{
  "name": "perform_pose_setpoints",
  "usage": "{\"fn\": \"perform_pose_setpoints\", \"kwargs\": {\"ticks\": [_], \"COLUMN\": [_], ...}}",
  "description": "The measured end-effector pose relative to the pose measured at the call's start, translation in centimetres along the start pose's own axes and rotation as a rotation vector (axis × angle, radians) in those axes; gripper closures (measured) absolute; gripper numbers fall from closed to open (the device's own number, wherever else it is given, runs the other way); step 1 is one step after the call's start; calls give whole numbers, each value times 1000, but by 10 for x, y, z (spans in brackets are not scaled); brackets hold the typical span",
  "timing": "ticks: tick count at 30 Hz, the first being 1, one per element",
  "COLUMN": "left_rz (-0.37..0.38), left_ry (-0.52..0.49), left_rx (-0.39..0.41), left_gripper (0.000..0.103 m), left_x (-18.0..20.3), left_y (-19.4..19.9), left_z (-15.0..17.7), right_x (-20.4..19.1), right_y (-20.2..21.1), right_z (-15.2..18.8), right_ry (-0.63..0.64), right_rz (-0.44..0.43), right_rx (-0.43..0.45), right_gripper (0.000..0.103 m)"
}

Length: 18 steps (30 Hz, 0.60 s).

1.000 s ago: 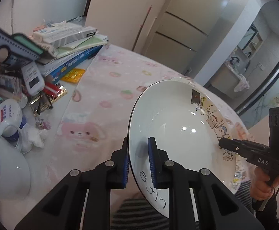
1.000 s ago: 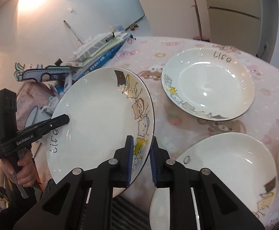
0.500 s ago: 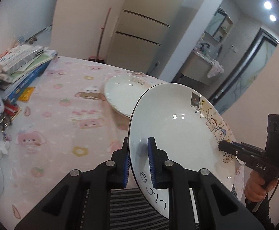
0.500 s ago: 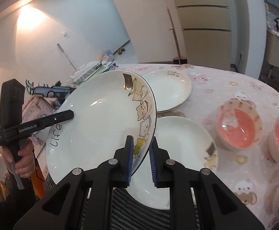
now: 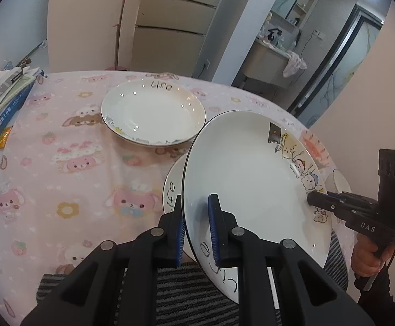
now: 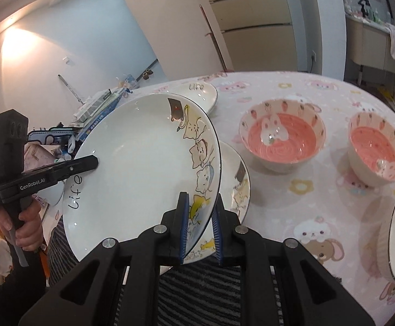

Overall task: Organize plates and bowls
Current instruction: 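Carry the held plate with both grippers over another white plate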

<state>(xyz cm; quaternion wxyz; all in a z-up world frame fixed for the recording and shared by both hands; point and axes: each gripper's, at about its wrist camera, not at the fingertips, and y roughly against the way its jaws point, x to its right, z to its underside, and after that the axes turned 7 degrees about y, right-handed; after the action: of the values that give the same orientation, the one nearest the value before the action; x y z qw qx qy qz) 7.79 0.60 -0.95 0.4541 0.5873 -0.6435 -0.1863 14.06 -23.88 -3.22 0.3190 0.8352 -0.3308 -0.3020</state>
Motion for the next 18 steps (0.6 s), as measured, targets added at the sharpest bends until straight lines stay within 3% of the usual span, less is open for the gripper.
{"fn": "perform_pose_setpoints", "kwargs": {"ticks": [6,18], "left_rz": [-7,2], "left_ry": [-16,-25], "left_rx": [-69,-143], "left_gripper": [86,85], "left_x": [-2,1], "left_y": [-25,-64], "left_z": [11,13], "right_x": [10,33], "right_y": [-18,-32], "right_z": [15,25], "right_ry": [-18,-55], "right_rz": [8,36], "right_rx": [-84,-150], "right_gripper": [84,84]}}
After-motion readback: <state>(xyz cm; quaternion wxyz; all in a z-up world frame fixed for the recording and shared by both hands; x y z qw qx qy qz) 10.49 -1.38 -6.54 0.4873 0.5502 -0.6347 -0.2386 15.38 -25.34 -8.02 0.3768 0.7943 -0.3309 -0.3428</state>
